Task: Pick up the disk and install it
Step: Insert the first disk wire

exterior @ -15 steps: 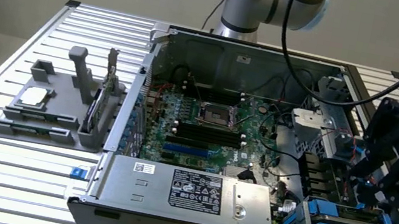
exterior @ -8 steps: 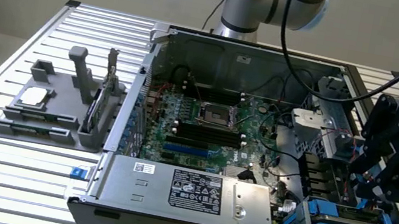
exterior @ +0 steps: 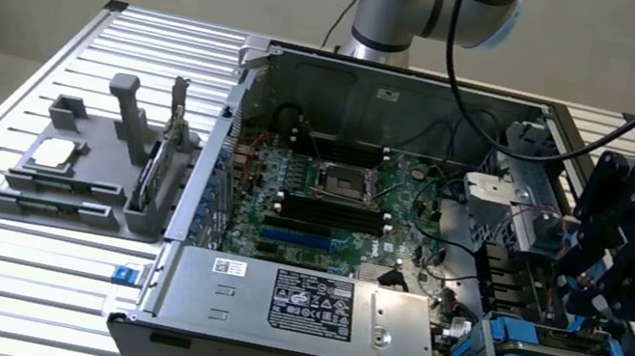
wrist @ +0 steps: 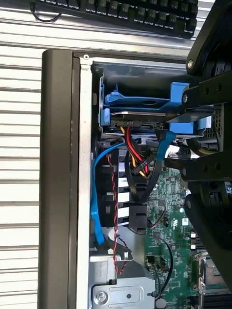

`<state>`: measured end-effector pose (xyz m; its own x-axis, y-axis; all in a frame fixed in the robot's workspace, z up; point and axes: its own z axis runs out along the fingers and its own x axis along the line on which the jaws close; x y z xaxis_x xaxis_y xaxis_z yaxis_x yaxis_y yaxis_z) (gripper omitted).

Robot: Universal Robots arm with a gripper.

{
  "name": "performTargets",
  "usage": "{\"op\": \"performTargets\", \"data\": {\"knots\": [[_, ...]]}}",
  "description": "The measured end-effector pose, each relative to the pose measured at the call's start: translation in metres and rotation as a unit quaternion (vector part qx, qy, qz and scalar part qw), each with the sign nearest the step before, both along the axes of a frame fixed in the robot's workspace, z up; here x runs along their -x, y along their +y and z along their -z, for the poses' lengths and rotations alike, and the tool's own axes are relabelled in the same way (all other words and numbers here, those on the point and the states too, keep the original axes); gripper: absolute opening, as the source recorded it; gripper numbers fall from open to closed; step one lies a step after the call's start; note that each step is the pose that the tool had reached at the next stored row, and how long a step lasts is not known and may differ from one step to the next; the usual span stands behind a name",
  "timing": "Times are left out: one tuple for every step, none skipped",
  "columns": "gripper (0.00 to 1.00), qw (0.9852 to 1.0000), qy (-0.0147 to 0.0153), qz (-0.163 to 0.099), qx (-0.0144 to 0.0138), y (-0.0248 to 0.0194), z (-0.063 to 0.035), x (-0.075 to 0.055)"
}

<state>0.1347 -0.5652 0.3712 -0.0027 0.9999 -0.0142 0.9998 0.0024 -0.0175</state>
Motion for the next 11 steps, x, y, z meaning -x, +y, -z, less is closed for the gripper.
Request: {"op": "performTargets", "data": {"knots": [[0.43, 1.0000, -0.0006, 0.001, 0.0011, 0.0001, 0.0002, 0.0000], [0.43, 1.0000, -0.0011, 0.001, 0.0021, 0.0002, 0.0004, 0.0000], [0.43, 1.0000, -0.0016, 0.002, 0.0029, 0.0003, 0.0007, 0.0001], [0.43, 1.0000, -0.0021, 0.002, 0.0037, 0.0006, 0.0010, 0.0001], [0.43, 1.0000, -0.0027, 0.002, 0.0045, 0.0008, 0.0013, 0.0001], [0.43, 1.0000, -0.0033, 0.003, 0.0052, 0.0011, 0.0018, 0.0001], [0.43, 1.0000, -0.0039, 0.003, 0.0060, 0.0015, 0.0022, 0.0001], [0.43, 1.0000, -0.0046, 0.003, 0.0068, 0.0019, 0.0027, 0.0001], [0.43, 1.0000, -0.0053, 0.004, 0.0076, 0.0022, 0.0032, 0.0001], [0.43, 0.9999, -0.0059, 0.004, 0.0085, 0.0026, 0.0035, 0.0001], [0.43, 0.9999, -0.0065, 0.004, 0.0095, 0.0030, 0.0039, 0.0002]]}}
